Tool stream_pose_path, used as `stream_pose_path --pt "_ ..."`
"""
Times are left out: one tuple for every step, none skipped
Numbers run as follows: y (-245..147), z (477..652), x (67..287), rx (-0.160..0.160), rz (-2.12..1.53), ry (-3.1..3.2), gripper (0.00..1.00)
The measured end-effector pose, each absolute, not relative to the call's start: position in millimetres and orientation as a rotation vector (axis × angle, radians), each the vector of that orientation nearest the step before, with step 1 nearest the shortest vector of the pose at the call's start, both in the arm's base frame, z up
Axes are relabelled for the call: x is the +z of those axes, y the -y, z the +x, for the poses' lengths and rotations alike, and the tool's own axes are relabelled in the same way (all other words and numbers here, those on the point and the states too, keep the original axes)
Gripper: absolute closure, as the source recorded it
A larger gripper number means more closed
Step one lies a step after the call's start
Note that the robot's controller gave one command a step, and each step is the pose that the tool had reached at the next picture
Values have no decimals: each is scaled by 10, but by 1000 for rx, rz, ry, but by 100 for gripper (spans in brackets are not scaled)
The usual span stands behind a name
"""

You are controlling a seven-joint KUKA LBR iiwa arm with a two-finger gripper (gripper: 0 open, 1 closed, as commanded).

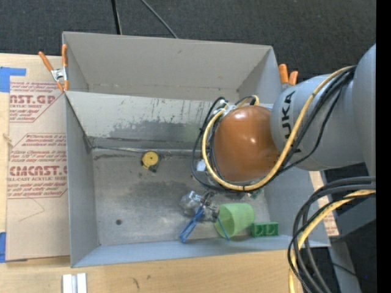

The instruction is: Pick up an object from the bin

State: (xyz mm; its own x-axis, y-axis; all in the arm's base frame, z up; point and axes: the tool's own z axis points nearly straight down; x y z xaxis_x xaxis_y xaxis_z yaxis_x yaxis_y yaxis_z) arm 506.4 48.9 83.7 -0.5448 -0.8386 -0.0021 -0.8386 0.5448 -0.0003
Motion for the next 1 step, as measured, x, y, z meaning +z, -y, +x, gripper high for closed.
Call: stream_pose_path --pt "-501 5081 1940 -4 -1492 -2754 100"
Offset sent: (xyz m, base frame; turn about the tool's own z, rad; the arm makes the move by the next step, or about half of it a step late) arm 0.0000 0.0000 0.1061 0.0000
